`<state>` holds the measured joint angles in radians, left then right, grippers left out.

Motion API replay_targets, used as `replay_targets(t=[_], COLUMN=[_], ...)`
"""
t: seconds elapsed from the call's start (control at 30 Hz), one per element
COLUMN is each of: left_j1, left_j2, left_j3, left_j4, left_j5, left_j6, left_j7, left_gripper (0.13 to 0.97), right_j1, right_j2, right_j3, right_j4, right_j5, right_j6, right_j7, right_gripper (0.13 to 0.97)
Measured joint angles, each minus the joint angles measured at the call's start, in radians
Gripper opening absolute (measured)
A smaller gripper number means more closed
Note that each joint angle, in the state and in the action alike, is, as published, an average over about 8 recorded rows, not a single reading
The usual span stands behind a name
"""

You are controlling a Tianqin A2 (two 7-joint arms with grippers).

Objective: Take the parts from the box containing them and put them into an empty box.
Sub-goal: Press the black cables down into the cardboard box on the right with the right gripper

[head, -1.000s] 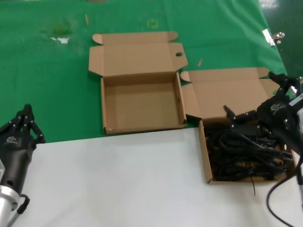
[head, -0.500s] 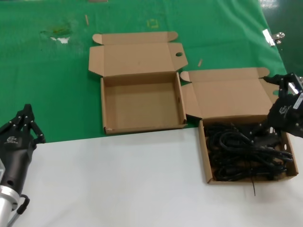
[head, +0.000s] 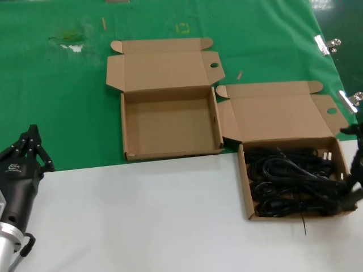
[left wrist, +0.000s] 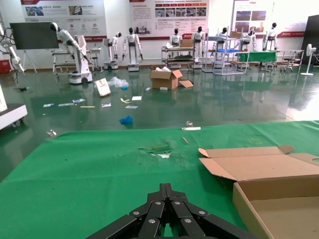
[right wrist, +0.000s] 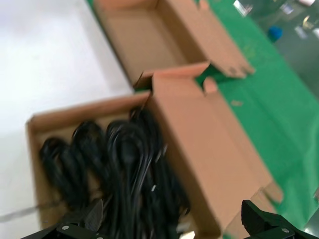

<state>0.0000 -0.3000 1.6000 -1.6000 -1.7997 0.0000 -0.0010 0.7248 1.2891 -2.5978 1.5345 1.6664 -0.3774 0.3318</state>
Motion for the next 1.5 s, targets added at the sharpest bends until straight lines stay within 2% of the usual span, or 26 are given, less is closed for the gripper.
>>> replay_targets(t=[0.23,0.67,1.13,1.5], left_j1=[0.000,0.000,0.000,0.000], left_j2=[0.000,0.000,0.000,0.000], left_j3=[0.000,0.000,0.000,0.000], left_j4=[0.000,0.000,0.000,0.000], left_j5=[0.000,0.000,0.000,0.000], left_j6=[0.000,0.000,0.000,0.000], left_j7=[0.000,0.000,0.000,0.000], left_gripper=[0.140,0.140,0.140,0.140], right_j1=[-0.150,-0.397,-0.492,-0.524], right_j2=[0.006,0.001,-0.085,-0.142], right_j3=[0.161,0.404,0.572,0.652], right_j4=[0.001,0.049,0.010,-0.006], right_j5=[-0.050,-0.108,-0.195,-0.242], right_j6=[-0.078,-0.132,-0.198,-0.244], right_j7=[-0.013,-0.044,-0.069,-0.090], right_gripper=[0.966,0.963,0.909,0.743])
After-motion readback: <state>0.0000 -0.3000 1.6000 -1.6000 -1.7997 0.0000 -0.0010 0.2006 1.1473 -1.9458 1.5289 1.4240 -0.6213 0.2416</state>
